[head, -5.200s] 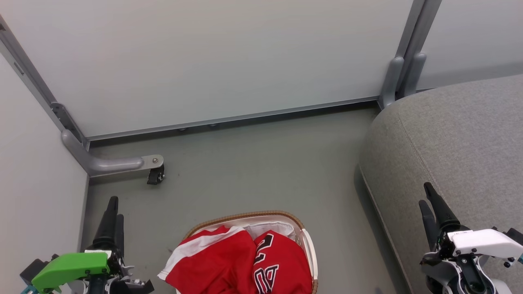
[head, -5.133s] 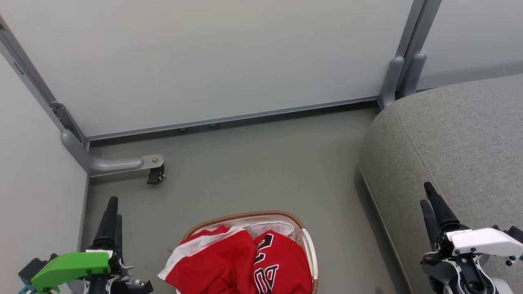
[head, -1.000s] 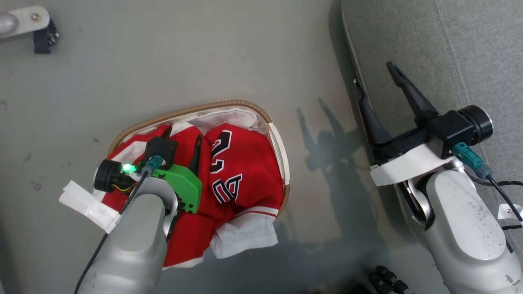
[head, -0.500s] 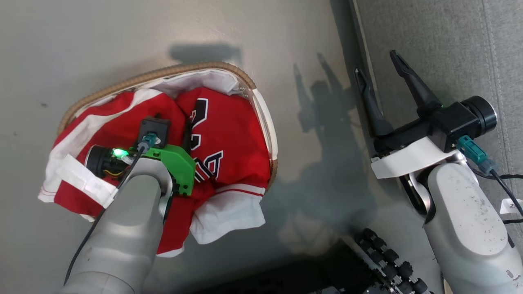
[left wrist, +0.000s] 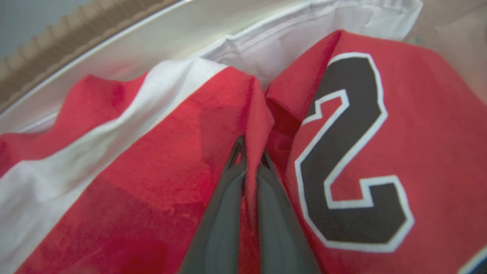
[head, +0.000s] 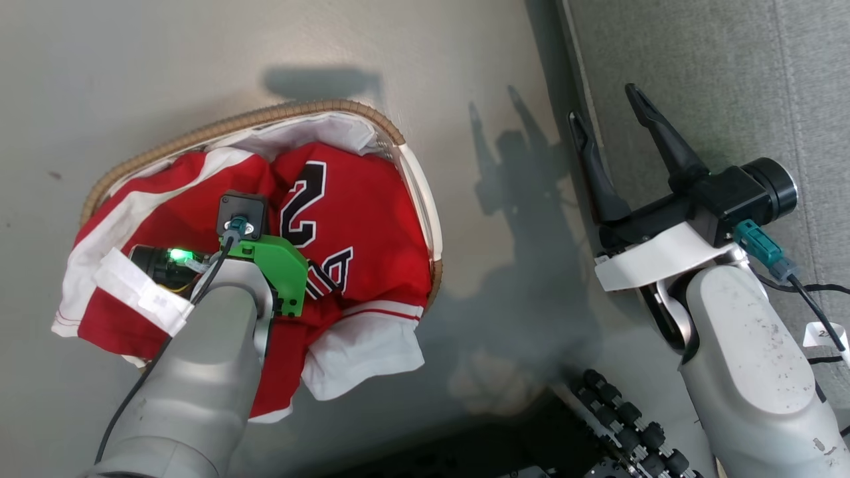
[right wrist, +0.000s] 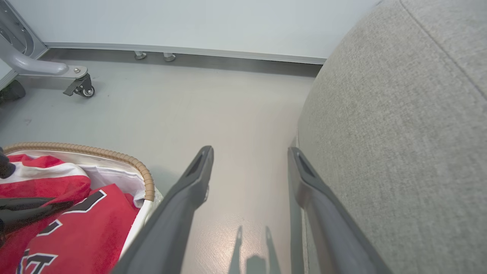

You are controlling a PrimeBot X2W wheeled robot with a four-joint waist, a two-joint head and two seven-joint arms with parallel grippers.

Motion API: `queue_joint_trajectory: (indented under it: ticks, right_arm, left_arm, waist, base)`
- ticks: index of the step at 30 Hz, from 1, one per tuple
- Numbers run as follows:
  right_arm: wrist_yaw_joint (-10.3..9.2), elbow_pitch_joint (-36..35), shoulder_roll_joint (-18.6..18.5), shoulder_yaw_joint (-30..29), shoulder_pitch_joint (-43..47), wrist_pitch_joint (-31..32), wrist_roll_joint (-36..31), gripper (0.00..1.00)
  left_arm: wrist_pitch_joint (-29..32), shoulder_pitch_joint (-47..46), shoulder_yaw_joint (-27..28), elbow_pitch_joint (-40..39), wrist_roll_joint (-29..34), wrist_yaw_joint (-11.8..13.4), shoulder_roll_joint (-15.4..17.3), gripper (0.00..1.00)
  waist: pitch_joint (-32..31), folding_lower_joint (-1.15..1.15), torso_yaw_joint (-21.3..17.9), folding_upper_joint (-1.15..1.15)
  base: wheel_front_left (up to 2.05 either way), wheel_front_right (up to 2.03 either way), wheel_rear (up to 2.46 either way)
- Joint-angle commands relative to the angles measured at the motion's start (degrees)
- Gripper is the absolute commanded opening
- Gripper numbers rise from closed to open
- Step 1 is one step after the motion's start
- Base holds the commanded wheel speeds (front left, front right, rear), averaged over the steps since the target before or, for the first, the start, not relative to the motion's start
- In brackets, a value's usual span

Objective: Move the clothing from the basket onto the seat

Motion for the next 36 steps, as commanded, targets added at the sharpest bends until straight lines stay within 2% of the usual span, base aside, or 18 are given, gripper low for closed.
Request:
queue_joint_trajectory:
  ticks: [1, 8, 18, 27, 36]
  right_arm:
    - [-0.04, 0.29, 0.07, 0.07, -0.37, -0.27, 0.14, 1.00]
    - [-0.04, 2.10, 0.52, 0.79, 1.36, -0.27, 0.35, 1.00]
    - [-0.05, 4.87, 1.64, 1.52, 6.48, -0.27, 1.01, 1.00]
    - [-0.05, 7.85, 1.94, 1.09, 13.36, -0.27, 0.68, 1.00]
    - [-0.05, 9.04, 1.75, -0.20, 19.14, -0.27, 0.27, 1.00]
  left_arm:
    - [0.04, 1.29, 0.52, -0.86, -0.56, 0.64, 0.35, 0.00]
    - [0.04, 7.11, 2.33, -6.60, -1.20, 1.23, 0.53, 0.00]
    - [0.03, 17.62, 5.79, -13.88, -0.71, -0.73, 1.41, 0.00]
    - [0.02, 25.09, 7.02, -26.87, 2.32, -2.66, 0.59, 0.00]
    - [0.01, 27.81, 6.42, -39.47, 3.58, -4.18, 0.25, 0.00]
  waist:
    - [-2.10, 0.00, 0.07, 0.00]
    - [-10.39, 0.00, 0.86, 0.00]
    - [-25.34, 0.00, 2.45, 0.00]
    - [-37.14, 0.00, 5.19, 0.00]
    - [-45.31, 0.00, 6.31, 0.00]
  base:
    - [0.00, 0.00, 0.00]
    - [0.00, 0.00, 0.00]
    - [0.00, 0.00, 0.00]
    - [0.00, 0.00, 0.00]
    - [0.00, 0.00, 0.00]
